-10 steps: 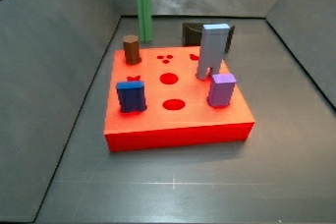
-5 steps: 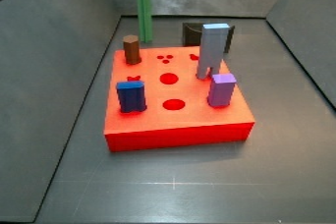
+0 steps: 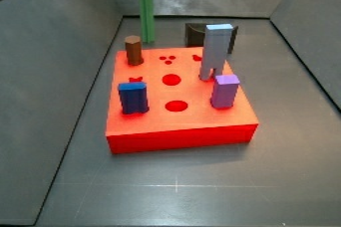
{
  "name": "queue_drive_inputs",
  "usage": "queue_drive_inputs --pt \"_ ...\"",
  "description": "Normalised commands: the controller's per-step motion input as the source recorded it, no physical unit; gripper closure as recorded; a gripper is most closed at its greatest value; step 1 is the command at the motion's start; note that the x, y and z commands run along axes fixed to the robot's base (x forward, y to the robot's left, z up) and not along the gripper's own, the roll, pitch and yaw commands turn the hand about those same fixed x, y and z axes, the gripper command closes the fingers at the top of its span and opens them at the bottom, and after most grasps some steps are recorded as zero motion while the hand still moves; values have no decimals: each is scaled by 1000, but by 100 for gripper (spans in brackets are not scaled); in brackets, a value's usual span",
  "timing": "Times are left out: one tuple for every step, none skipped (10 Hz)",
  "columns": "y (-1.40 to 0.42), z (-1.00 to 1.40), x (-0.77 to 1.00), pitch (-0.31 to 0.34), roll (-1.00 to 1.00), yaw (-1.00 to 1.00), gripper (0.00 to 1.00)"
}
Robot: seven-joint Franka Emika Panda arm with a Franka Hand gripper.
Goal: Pick up the star object. Move up. Move to above the board. Insert the star object.
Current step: Pick up the star object.
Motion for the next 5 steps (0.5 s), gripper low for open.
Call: queue_drive_inputs --pt "0 -349 -571 -104 0 0 0" --pt "91 -357 -489 -64 0 60 0" --pt "114 -300 -314 -74 0 71 0" --pt "0 -146 -137 -59 0 0 0" --pt "0 -17 0 -11 0 0 0"
